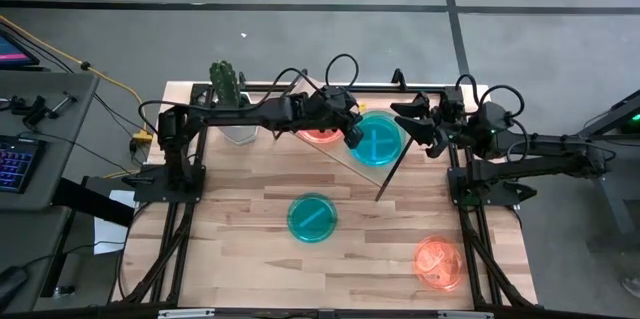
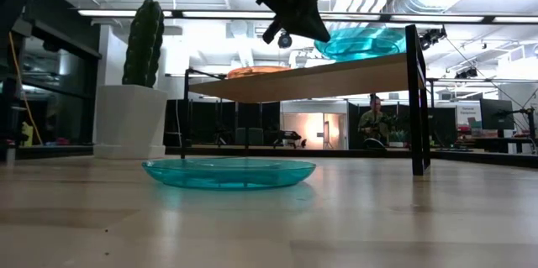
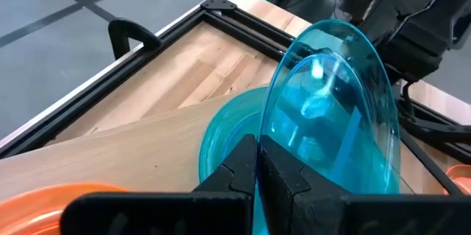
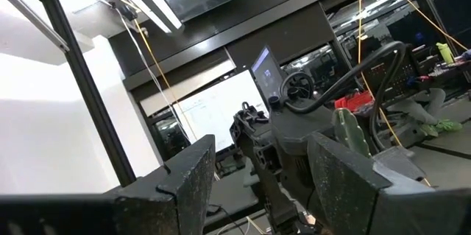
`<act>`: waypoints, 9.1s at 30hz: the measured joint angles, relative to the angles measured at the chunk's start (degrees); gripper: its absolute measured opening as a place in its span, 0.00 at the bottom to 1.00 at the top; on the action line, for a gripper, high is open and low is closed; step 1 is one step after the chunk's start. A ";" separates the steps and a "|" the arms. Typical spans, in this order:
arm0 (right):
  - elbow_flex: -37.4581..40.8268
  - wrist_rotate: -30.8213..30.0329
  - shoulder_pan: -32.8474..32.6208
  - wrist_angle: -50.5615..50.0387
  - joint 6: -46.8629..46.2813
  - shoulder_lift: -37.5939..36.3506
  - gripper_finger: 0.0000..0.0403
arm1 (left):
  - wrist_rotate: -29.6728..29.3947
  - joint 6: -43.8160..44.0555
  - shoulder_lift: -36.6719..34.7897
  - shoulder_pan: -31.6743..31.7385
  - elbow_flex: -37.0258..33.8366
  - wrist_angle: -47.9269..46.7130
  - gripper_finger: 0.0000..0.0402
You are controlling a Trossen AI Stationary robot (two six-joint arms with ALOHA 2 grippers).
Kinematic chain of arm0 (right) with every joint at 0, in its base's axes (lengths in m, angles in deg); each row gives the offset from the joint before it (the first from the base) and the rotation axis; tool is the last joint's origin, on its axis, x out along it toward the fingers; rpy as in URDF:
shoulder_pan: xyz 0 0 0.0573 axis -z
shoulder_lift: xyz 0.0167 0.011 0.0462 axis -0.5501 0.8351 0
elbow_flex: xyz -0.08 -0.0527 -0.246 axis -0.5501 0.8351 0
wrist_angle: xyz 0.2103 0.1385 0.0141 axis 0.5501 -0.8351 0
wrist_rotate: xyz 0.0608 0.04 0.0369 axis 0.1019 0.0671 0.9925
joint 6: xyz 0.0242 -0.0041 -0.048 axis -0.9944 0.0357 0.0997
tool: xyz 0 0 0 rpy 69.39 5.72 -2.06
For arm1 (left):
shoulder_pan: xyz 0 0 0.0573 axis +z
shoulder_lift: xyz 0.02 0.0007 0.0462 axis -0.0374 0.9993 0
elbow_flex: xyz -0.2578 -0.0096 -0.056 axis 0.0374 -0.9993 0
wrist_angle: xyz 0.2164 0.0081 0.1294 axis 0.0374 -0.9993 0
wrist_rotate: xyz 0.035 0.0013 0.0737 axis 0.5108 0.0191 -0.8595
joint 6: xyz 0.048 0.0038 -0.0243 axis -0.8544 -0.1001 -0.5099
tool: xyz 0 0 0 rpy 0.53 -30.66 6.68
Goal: Place and stack plates onto a shelf
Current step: Stack the left blue plate on top of the blue plate on the shelf, then stack the orange plate on top of the other orange plates on the shelf
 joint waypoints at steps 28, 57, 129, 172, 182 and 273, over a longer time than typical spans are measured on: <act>0.00 -2.38 0.00 0.01 0.00 0.01 0.50 | 5.52 -4.28 -0.53 1.28 -0.13 0.11 0.38; 0.00 -2.56 0.00 -1.51 -0.42 0.01 0.50 | 18.51 -3.26 -46.59 1.36 -40.00 35.24 0.38; 6.75 13.06 -57.90 -60.55 -89.20 20.18 0.50 | 14.62 -4.75 -55.91 2.03 -48.13 35.98 0.38; 6.05 -11.53 -52.49 -64.54 -76.78 15.75 0.50 | 12.52 -7.30 -55.89 2.03 -48.13 36.00 0.38; 6.05 -11.36 -55.36 -66.24 -78.04 21.81 0.50 | 11.68 -7.13 -55.89 2.03 -48.13 36.07 0.38; -25.03 -12.38 12.02 -46.99 -23.53 25.39 0.00 | 11.61 -8.63 -55.90 1.86 -48.06 37.91 0.38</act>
